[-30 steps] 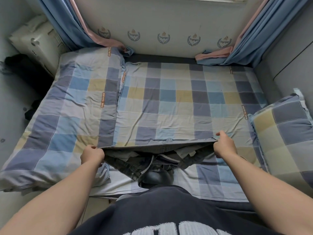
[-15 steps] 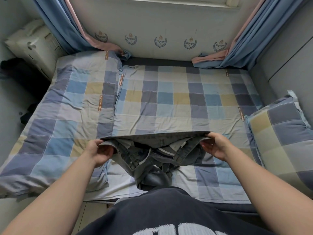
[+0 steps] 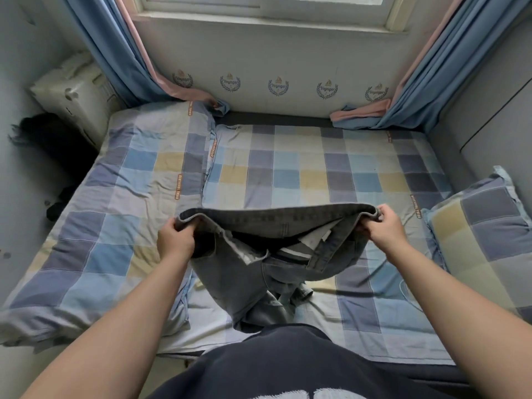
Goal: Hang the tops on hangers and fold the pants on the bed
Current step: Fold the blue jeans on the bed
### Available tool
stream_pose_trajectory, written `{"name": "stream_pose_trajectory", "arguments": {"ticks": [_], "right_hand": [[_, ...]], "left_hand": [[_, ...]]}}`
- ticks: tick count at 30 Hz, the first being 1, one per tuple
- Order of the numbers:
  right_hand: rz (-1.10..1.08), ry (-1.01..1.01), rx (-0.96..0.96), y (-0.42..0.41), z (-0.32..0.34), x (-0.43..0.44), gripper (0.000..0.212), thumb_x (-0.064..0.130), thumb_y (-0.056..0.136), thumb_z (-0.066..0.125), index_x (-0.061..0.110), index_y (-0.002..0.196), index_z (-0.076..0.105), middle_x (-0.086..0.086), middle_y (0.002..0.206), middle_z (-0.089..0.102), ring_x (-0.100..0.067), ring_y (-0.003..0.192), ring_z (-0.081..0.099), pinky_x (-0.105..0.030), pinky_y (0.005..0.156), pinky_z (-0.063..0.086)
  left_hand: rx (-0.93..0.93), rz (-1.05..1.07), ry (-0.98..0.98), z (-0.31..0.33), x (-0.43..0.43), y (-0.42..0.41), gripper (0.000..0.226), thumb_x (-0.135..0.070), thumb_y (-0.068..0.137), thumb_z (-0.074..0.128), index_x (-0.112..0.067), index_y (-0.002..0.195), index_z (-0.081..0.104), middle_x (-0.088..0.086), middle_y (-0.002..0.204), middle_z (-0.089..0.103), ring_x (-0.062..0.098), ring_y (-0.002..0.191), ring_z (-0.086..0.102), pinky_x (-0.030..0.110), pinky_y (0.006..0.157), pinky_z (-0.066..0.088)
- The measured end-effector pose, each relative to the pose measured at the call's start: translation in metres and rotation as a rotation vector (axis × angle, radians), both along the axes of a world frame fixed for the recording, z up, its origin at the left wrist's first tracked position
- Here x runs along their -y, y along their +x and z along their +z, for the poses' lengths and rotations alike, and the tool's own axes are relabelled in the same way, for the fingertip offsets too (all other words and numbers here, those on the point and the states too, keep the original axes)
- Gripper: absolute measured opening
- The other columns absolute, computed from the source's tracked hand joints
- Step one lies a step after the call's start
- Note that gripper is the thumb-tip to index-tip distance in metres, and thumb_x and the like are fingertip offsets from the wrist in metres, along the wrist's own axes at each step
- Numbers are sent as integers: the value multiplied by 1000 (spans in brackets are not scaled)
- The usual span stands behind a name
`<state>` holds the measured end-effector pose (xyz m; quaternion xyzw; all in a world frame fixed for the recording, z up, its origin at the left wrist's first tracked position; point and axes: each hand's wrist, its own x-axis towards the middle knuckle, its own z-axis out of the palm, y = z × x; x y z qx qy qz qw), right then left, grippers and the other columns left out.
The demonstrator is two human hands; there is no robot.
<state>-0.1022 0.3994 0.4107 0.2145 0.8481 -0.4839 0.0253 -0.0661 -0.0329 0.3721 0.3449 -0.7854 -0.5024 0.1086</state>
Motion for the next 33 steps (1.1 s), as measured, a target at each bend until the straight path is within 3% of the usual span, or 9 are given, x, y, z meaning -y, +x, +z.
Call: {"name": "stream_pose_trajectory", "arguments": {"ticks": [2, 5, 10, 15, 21, 25, 28, 31, 33], "right_hand": [[49, 128, -110, -17, 23, 0, 17, 18, 90, 70, 17, 84, 53, -7, 81, 64, -30, 80, 60, -46, 75, 51], [80, 235, -269, -49, 62, 0, 17, 25, 91, 67, 20, 83, 53, -2, 78, 60, -30, 77, 55, -40, 67, 41], [86, 354, -553, -107, 158, 9, 15, 25, 93, 68, 12, 95, 61, -17, 101, 49, -38, 93, 55, -45, 88, 47], [103, 294, -763, -151, 290, 20, 21, 32, 95, 66, 17, 90, 53, -1, 81, 59, -28, 81, 56, -36, 70, 38], [24, 272, -930, -180, 436, 22, 29, 34, 90, 71, 10, 93, 54, -3, 81, 58, -26, 79, 55, -34, 69, 40], [-12, 247, -968, -184, 499, 24, 35, 34, 85, 77, 10, 88, 52, 0, 77, 53, -23, 74, 52, -35, 63, 39], [-2, 196, -976, -183, 534, 28, 35, 33, 83, 80, 14, 77, 51, -2, 72, 56, -22, 70, 53, -33, 58, 41], [21, 130, -967, -177, 563, 32, 34, 34, 81, 82, 6, 90, 65, -7, 83, 67, -24, 77, 63, -39, 70, 54], [32, 76, -951, -171, 578, 32, 36, 34, 79, 85, 6, 91, 67, -9, 85, 68, -23, 74, 64, -35, 65, 54]], "left_hand": [[-20, 10, -127, 25, -2, -21, 17, -33, 87, 73, -24, 83, 60, 6, 92, 66, 33, 95, 62, 34, 75, 42], [-21, 77, -263, 73, -2, -59, 19, -42, 90, 67, -23, 95, 64, 18, 116, 54, 41, 113, 50, 45, 93, 43], [-276, 127, -313, 180, 7, -121, 31, -40, 92, 69, -15, 110, 67, 17, 133, 52, 41, 120, 50, 44, 101, 41], [-624, 16, -258, 299, 20, -166, 18, -31, 99, 61, -16, 94, 54, 6, 95, 61, 29, 91, 58, 33, 79, 40], [-858, 33, -384, 431, 30, -195, 18, -32, 98, 58, -17, 93, 50, -3, 83, 58, 24, 80, 54, 36, 75, 41], [-917, 17, -473, 497, 40, -200, 11, -34, 99, 55, -26, 93, 49, -15, 80, 53, 5, 69, 50, 25, 59, 34], [-917, 32, -497, 531, 44, -201, 8, -31, 98, 55, -25, 95, 51, -10, 81, 53, 14, 72, 52, 33, 67, 38], [-897, 64, -518, 555, 48, -201, 7, -28, 98, 56, -21, 98, 54, -4, 87, 54, 23, 83, 52, 36, 74, 39], [-867, 77, -521, 566, 51, -202, 11, -26, 98, 56, -17, 103, 58, -1, 92, 56, 24, 86, 50, 36, 76, 39]]}}
